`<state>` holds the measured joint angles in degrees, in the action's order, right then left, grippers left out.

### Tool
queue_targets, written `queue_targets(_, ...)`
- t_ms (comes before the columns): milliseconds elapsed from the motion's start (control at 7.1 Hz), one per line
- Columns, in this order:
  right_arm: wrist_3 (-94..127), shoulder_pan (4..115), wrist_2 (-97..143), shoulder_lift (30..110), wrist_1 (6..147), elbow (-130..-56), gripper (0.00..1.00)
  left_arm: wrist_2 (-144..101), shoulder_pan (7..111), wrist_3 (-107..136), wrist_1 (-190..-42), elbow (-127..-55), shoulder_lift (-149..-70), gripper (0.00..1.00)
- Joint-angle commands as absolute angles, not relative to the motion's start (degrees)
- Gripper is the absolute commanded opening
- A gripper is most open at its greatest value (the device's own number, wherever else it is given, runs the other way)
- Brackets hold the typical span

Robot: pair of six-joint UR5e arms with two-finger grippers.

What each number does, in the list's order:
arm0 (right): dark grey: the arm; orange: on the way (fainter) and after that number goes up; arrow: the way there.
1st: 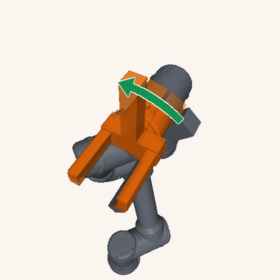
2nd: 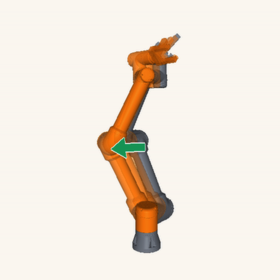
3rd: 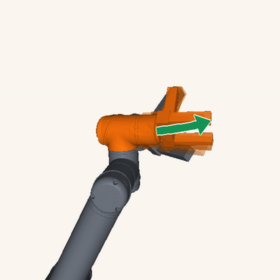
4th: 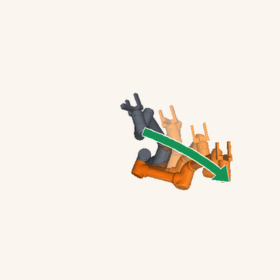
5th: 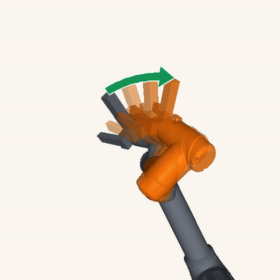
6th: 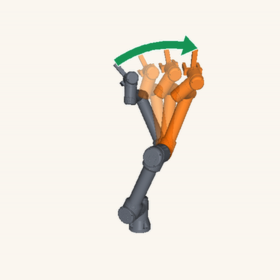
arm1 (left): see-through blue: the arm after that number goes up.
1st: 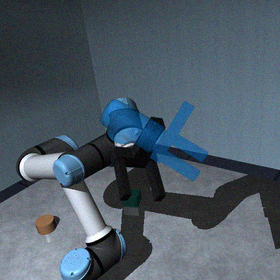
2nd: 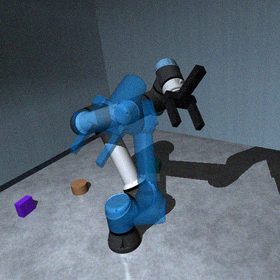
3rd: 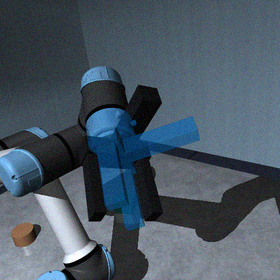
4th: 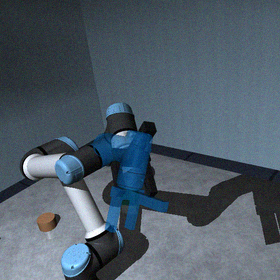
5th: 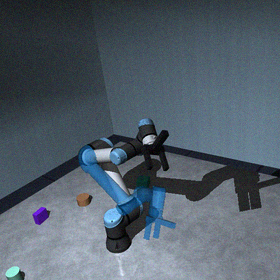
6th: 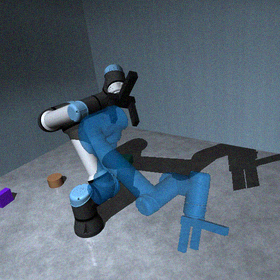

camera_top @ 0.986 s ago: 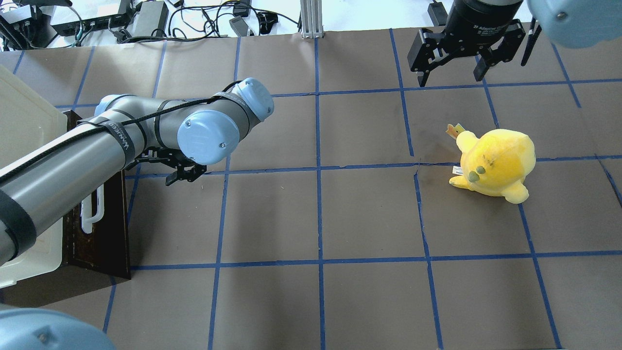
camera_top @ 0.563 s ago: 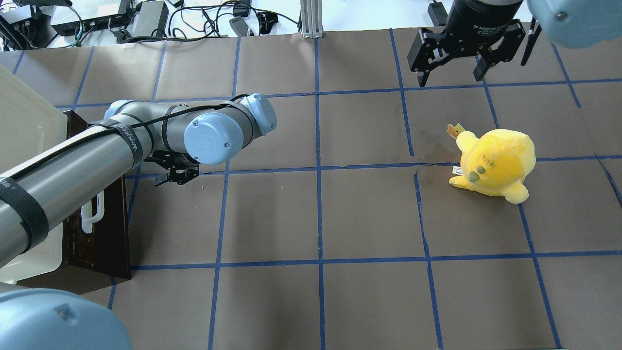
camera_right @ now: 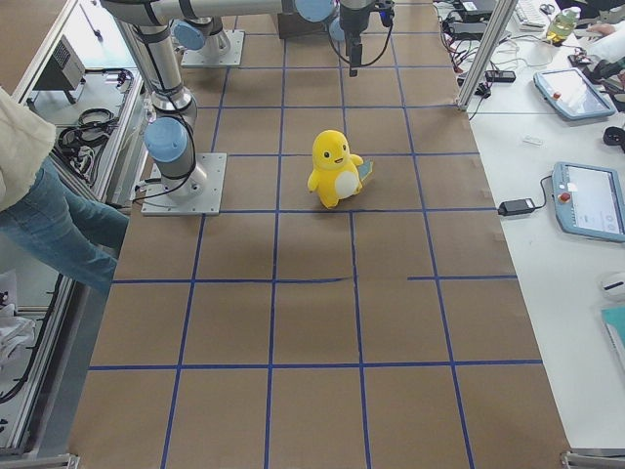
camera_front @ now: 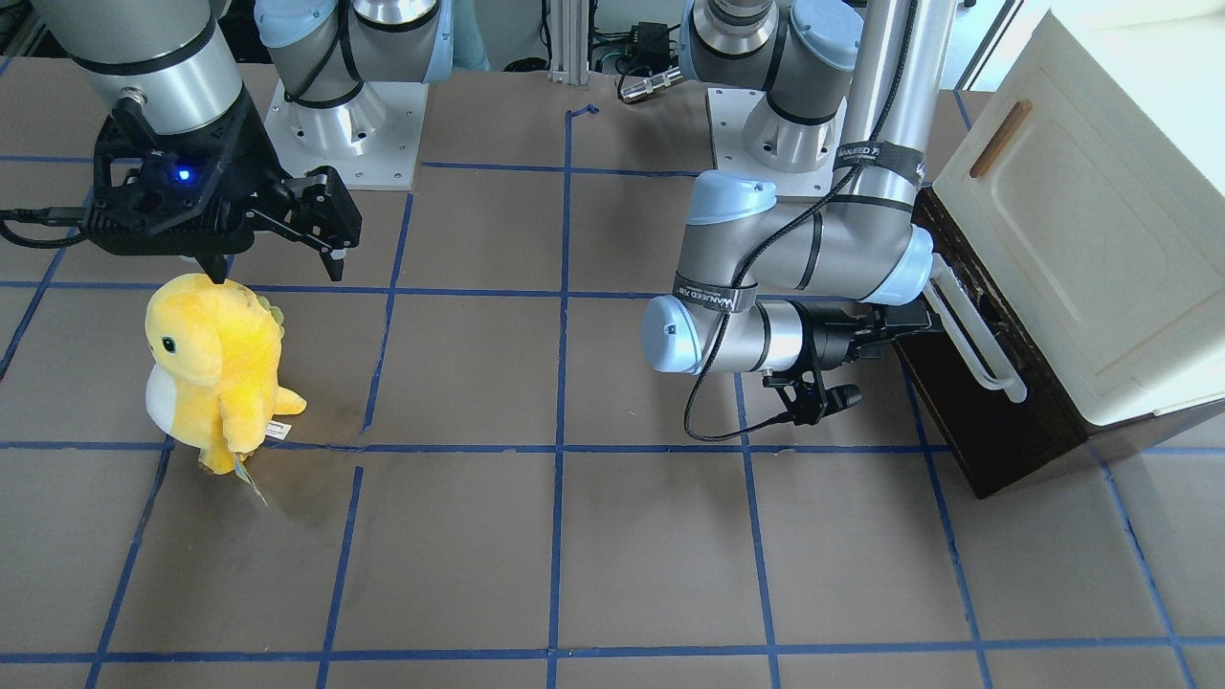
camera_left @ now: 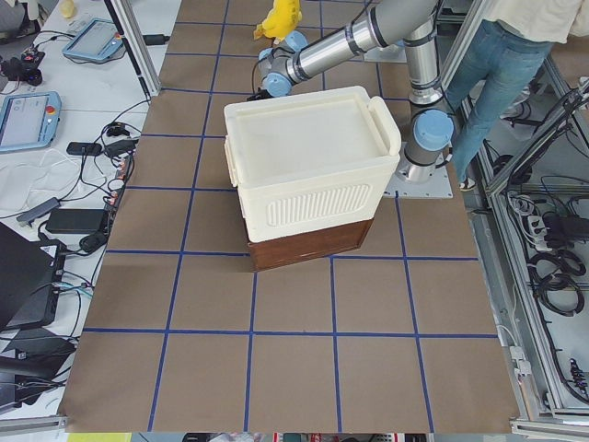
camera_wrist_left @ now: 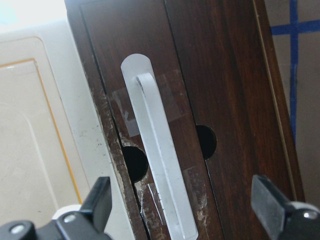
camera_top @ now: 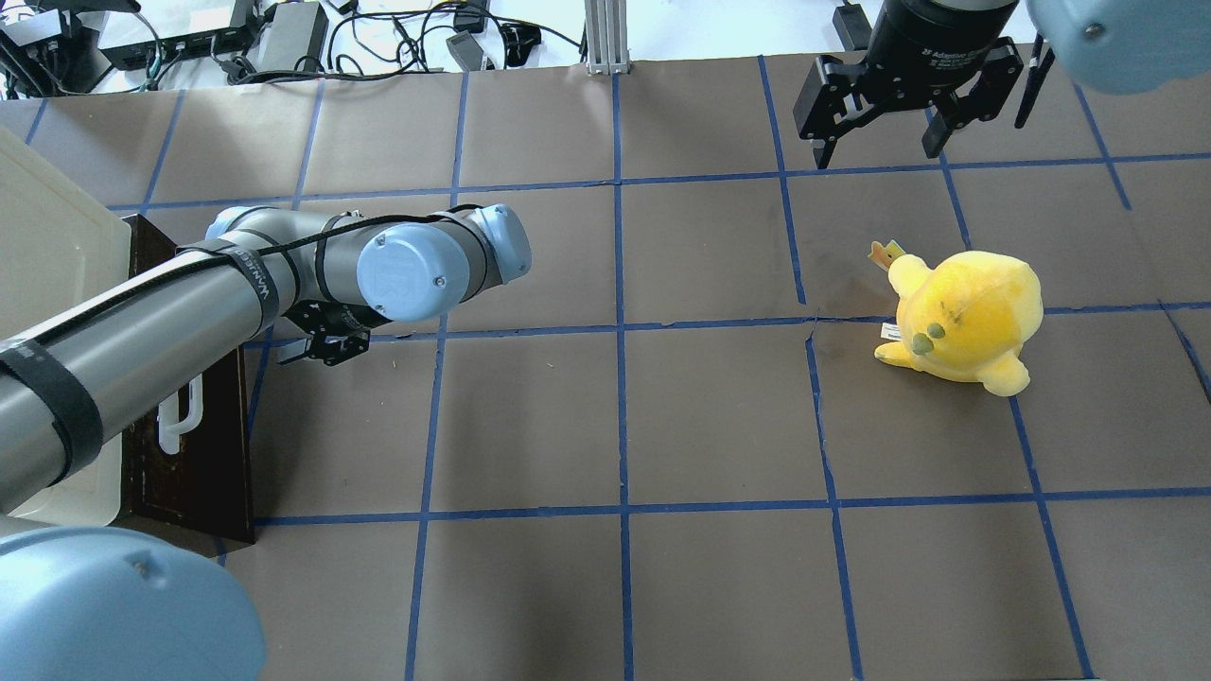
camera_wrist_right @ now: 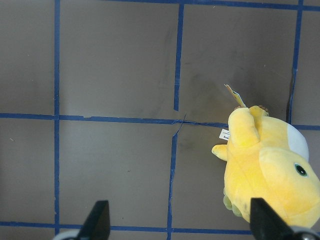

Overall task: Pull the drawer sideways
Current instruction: 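Close the left gripper around the white bar handle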

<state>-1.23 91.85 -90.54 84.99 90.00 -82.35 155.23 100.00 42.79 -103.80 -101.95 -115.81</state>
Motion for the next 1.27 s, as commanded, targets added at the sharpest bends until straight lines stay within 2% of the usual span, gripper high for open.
queue_targets(0, -1.23, 91.85, -90.53, 84.99, 90.0, -82.35, 1.0, 155.65, 97.48, 44.38, -104.58, -102.04, -116.37, 1.0)
queue_targets(563, -1.32, 91.85, -90.53, 84.99, 90.0, -82.35, 1.0, 156.97, 94.49, 45.34, -107.14, -102.22, -116.46, 0.97)
queue_targets(845, -1.23, 91.85, -90.53, 84.99, 90.0, -82.35, 1.0, 157.41, 94.22, 47.2, -107.14, -102.74, -116.72, 0.85)
queue_targets(1127, -1.23, 91.85, -90.53, 84.99, 90.0, -82.35, 1.0, 157.41, 94.22, 47.28, -107.14, -102.74, -116.89, 0.62)
